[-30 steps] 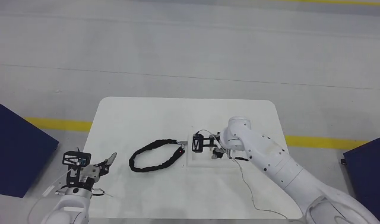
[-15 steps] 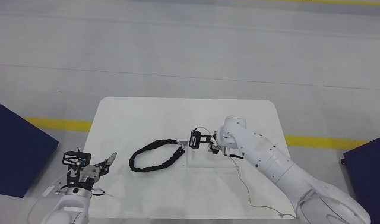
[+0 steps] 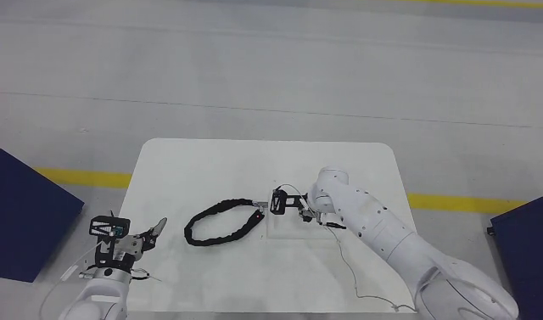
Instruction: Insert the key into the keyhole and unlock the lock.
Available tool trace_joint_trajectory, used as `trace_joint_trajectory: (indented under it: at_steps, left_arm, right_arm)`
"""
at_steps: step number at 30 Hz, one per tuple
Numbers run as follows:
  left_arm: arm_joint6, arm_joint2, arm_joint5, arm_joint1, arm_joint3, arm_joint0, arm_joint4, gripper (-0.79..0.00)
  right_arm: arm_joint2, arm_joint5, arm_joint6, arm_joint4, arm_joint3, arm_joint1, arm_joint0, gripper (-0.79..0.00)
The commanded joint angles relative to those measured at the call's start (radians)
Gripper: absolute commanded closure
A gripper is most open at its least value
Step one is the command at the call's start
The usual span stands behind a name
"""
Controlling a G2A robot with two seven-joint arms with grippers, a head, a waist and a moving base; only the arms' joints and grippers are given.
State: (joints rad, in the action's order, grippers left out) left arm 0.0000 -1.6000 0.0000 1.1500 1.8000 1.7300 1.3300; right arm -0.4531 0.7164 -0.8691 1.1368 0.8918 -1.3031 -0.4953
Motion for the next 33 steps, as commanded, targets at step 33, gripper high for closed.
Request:
trace_joint_trajectory:
  at_steps: [33]
  left_arm:
    - [0.0,0.0,0.0,0.0,0.0,0.0,0.0,-0.785]
  right_arm:
    - [-0.325,-0.01,-0.048,0.054,0.366,0.165,-0.225,0.0]
